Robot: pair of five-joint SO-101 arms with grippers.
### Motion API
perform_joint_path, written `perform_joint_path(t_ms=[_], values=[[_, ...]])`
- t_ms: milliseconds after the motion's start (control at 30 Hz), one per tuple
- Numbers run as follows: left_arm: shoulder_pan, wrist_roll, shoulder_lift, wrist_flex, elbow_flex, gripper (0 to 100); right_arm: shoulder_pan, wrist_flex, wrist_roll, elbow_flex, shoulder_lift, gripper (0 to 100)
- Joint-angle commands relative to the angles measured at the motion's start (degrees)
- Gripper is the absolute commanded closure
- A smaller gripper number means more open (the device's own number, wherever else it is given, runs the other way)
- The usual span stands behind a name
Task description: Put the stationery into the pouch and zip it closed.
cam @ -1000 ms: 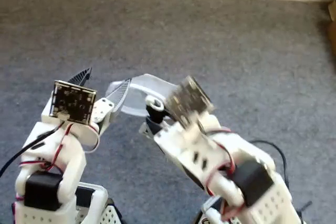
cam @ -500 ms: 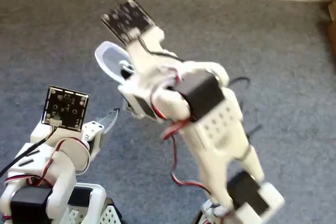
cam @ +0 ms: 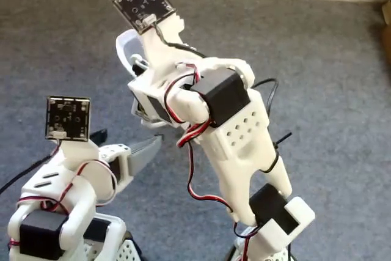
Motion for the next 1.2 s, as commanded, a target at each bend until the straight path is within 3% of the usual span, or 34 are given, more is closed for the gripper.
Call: perform_joint_path(t_ms=[0, 367, 567, 833, 1000, 1167], values=[[6.81, 4.04, 1.10, -0.26, -0.22, 62, 0.84, -0.40, -3.87, -5.32, -0.84, 99.3], [7.60, 6.68, 1.01, -7.56, 6.55, 62, 1.01, -0.57, -21.89, -20.70, -0.48, 99.0], [6.20, 8.00, -0.22, -10.02, 9.01, 62, 1.01, -0.40, -22.15, -23.69, -0.31, 99.0], [3.30, 7.82, -16.40, -10.64, 13.14, 63, 0.13, 0.66, -22.59, -23.69, -0.40, 99.2], [3.38, 5.01, -25.10, -18.37, 23.43, 71, -1.27, 1.01, -22.68, -21.58, -0.84, 99.2], [3.38, 2.46, -25.63, -21.10, 27.38, 70, -2.95, 1.01, -22.68, -14.73, -0.84, 99.2]])
